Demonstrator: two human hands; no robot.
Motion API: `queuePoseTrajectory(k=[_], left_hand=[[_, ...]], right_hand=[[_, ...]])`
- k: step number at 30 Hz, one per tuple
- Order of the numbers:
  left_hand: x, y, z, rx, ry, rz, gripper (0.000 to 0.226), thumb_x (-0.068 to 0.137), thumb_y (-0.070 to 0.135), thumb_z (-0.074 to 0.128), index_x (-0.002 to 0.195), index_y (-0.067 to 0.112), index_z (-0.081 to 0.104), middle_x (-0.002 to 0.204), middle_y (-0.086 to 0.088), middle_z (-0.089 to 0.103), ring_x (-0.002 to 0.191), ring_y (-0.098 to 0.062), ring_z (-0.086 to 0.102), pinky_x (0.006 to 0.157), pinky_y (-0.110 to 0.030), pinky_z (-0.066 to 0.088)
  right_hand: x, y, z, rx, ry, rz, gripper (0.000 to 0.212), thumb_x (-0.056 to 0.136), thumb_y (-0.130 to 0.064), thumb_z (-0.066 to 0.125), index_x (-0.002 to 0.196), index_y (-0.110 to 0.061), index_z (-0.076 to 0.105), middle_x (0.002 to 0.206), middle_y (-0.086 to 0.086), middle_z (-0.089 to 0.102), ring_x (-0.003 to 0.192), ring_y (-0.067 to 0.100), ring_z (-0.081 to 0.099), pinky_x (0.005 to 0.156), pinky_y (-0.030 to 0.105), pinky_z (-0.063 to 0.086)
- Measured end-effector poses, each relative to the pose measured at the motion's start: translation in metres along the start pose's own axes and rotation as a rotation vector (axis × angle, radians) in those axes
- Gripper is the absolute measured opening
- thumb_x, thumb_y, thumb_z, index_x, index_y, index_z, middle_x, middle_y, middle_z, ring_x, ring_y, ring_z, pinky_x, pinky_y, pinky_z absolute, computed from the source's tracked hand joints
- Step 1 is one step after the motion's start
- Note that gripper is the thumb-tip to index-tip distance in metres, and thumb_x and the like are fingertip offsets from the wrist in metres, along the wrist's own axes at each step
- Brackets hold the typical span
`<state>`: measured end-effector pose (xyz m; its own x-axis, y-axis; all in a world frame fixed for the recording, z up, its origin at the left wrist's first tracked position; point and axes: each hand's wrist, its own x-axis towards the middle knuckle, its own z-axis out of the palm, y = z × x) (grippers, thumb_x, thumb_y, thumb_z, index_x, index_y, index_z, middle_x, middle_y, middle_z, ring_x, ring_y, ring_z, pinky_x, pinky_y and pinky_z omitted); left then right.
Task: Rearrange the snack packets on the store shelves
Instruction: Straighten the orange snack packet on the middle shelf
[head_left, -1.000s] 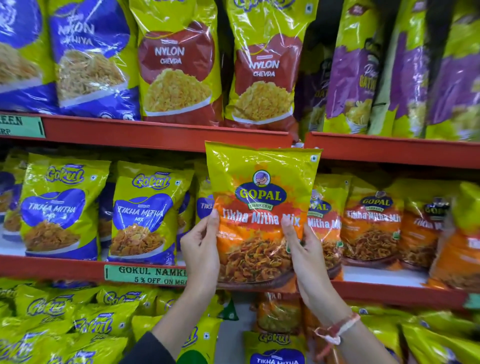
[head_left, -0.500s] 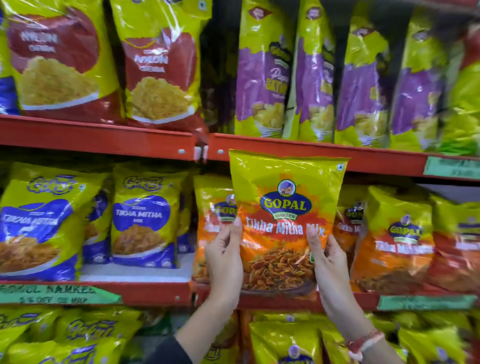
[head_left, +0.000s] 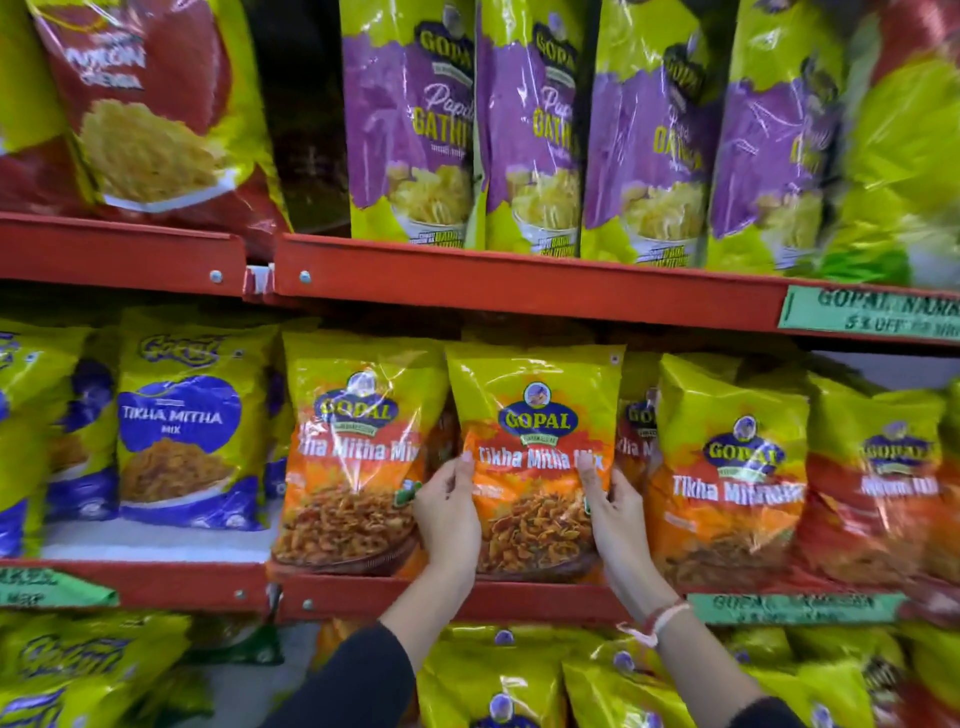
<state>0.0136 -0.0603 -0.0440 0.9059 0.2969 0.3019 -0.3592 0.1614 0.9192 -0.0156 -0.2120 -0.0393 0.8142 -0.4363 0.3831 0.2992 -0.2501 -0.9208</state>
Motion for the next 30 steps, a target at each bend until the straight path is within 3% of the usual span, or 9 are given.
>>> queuePoseTrajectory(k=[4, 7, 9, 12, 14, 15, 18, 25, 30], left_hand=[[-0.001, -0.002, -0.001, -0.004, -0.013, -0.013, 0.03, 0.094, 0.033, 0.05, 0.099, 0.014, 0.073, 0.054, 0.011, 0.048, 0.055, -0.011, 0.038, 0.055, -0.026, 0.034], [-0.004, 0.001, -0.007, 0.019, -0.057, -0.025, 0.031, 0.095, 0.038, 0.046, 0.092, 0.022, 0.072, 0.055, 0.006, 0.047, 0.057, -0.015, 0.038, 0.059, -0.032, 0.031], [-0.007, 0.004, -0.013, 0.06, -0.096, -0.023, 0.032, 0.096, 0.041, 0.041, 0.088, 0.027, 0.069, 0.064, -0.002, 0.052, 0.065, -0.019, 0.044, 0.059, -0.032, 0.035], [-0.011, 0.007, -0.029, 0.062, -0.152, -0.014, 0.034, 0.097, 0.041, 0.038, 0.088, 0.028, 0.068, 0.084, 0.001, 0.066, 0.083, -0.02, 0.061, 0.077, -0.039, 0.05], [-0.015, 0.009, -0.042, 0.045, -0.18, 0.006, 0.03, 0.098, 0.037, 0.039, 0.091, 0.031, 0.067, 0.099, 0.005, 0.07, 0.102, -0.016, 0.065, 0.093, -0.035, 0.05], [-0.018, 0.012, -0.051, 0.048, -0.202, 0.016, 0.031, 0.098, 0.037, 0.038, 0.092, 0.03, 0.068, 0.103, 0.004, 0.071, 0.105, -0.015, 0.065, 0.096, -0.033, 0.048], [-0.026, 0.019, -0.081, 0.027, -0.248, 0.017, 0.033, 0.099, 0.035, 0.038, 0.091, 0.027, 0.07, 0.103, 0.0, 0.074, 0.102, -0.013, 0.068, 0.092, -0.028, 0.049], [-0.046, 0.017, -0.165, 0.001, -0.333, -0.129, 0.038, 0.101, 0.023, 0.035, 0.099, 0.0, 0.065, 0.093, -0.017, 0.071, 0.077, -0.022, 0.068, 0.073, -0.029, 0.054], [-0.059, -0.013, -0.217, 0.075, -0.337, -0.285, 0.045, 0.101, 0.022, 0.033, 0.11, -0.013, 0.06, 0.103, -0.028, 0.068, 0.079, -0.028, 0.063, 0.071, -0.03, 0.05]], right_hand=[[0.002, 0.01, 0.0, -0.041, -0.005, 0.018, 0.1, 0.07, -0.079, 0.045, 0.147, -0.016, 0.039, 0.098, -0.018, 0.053, 0.091, -0.003, 0.054, 0.09, 0.027, 0.036], [-0.002, 0.009, 0.005, -0.052, 0.037, 0.036, 0.09, 0.079, -0.075, 0.04, 0.147, -0.016, 0.039, 0.107, 0.011, 0.067, 0.111, 0.031, 0.062, 0.087, 0.043, 0.049], [-0.009, 0.005, 0.009, -0.1, 0.115, 0.033, 0.078, 0.089, -0.067, 0.037, 0.147, -0.015, 0.038, 0.105, 0.034, 0.065, 0.1, 0.046, 0.062, 0.08, 0.054, 0.051], [-0.026, -0.001, 0.014, -0.154, 0.151, -0.032, 0.084, 0.085, -0.07, 0.031, 0.149, -0.016, 0.03, 0.071, 0.01, 0.061, 0.064, 0.022, 0.062, 0.056, 0.024, 0.049], [-0.038, -0.002, 0.019, -0.164, 0.158, -0.063, 0.08, 0.09, -0.065, 0.036, 0.153, -0.018, 0.021, 0.127, 0.011, 0.061, 0.115, 0.021, 0.06, 0.093, 0.029, 0.051], [-0.046, -0.005, 0.023, -0.17, 0.172, -0.081, 0.077, 0.093, -0.059, 0.038, 0.155, -0.018, 0.017, 0.152, 0.007, 0.04, 0.139, 0.021, 0.04, 0.111, 0.037, 0.038], [-0.077, -0.015, 0.041, -0.198, 0.233, -0.13, 0.069, 0.098, -0.046, 0.041, 0.155, -0.016, 0.016, 0.165, 0.001, 0.011, 0.151, 0.017, 0.009, 0.118, 0.034, 0.015], [-0.165, -0.007, 0.105, -0.119, 0.208, -0.227, 0.03, 0.099, -0.024, 0.049, 0.126, -0.013, 0.059, 0.131, 0.003, 0.052, 0.128, 0.016, 0.045, 0.111, 0.037, 0.036], [-0.213, 0.026, 0.134, -0.1, -0.03, -0.102, 0.022, 0.1, -0.023, 0.047, 0.102, -0.024, 0.069, 0.102, -0.004, 0.072, 0.101, 0.005, 0.064, 0.093, 0.03, 0.048]])
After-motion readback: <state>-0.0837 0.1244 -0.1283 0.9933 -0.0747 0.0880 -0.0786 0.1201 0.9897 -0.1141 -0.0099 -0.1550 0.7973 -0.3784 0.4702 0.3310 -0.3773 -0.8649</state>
